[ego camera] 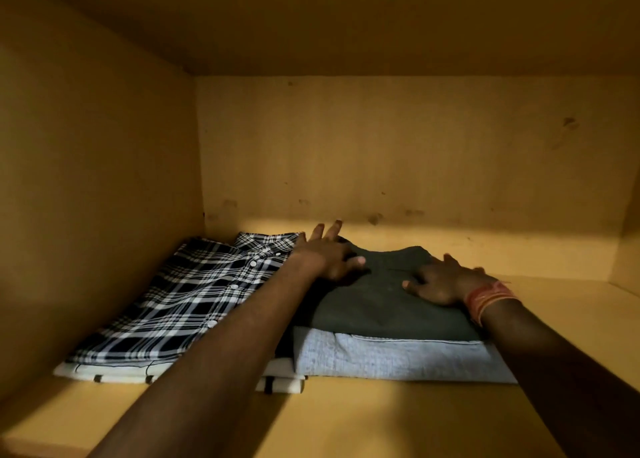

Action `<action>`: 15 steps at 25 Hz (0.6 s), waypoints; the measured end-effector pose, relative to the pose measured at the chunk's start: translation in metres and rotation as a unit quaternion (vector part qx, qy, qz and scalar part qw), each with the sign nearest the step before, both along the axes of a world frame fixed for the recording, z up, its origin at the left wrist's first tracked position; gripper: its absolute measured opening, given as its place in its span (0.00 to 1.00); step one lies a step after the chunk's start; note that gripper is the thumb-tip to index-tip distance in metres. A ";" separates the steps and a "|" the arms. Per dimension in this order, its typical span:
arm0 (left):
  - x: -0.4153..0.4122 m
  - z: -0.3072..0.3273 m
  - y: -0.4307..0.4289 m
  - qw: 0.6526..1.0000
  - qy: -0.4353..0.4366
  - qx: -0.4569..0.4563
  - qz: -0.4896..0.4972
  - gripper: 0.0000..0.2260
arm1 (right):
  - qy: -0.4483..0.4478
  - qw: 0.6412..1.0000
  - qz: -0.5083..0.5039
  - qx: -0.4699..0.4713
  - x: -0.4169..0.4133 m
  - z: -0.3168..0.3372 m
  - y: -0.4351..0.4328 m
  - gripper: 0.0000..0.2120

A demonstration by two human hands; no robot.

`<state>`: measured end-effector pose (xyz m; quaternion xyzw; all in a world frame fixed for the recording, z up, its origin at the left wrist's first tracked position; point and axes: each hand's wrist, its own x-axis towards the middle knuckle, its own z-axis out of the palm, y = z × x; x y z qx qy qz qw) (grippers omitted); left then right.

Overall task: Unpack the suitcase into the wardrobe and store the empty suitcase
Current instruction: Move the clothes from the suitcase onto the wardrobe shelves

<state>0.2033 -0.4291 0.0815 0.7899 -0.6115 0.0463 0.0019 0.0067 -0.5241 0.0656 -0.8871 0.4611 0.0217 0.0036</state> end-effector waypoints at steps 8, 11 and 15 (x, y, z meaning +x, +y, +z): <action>-0.015 -0.031 -0.024 0.989 0.094 0.115 0.005 0.33 | 0.057 0.992 0.011 0.110 0.015 -0.005 -0.009 0.48; -0.018 -0.034 -0.022 0.993 0.081 0.081 0.005 0.32 | 0.085 0.991 0.007 0.103 0.019 -0.004 -0.011 0.53; -0.022 -0.034 -0.016 0.996 0.079 0.035 -0.005 0.31 | 0.081 0.993 0.010 0.088 0.017 -0.005 -0.007 0.49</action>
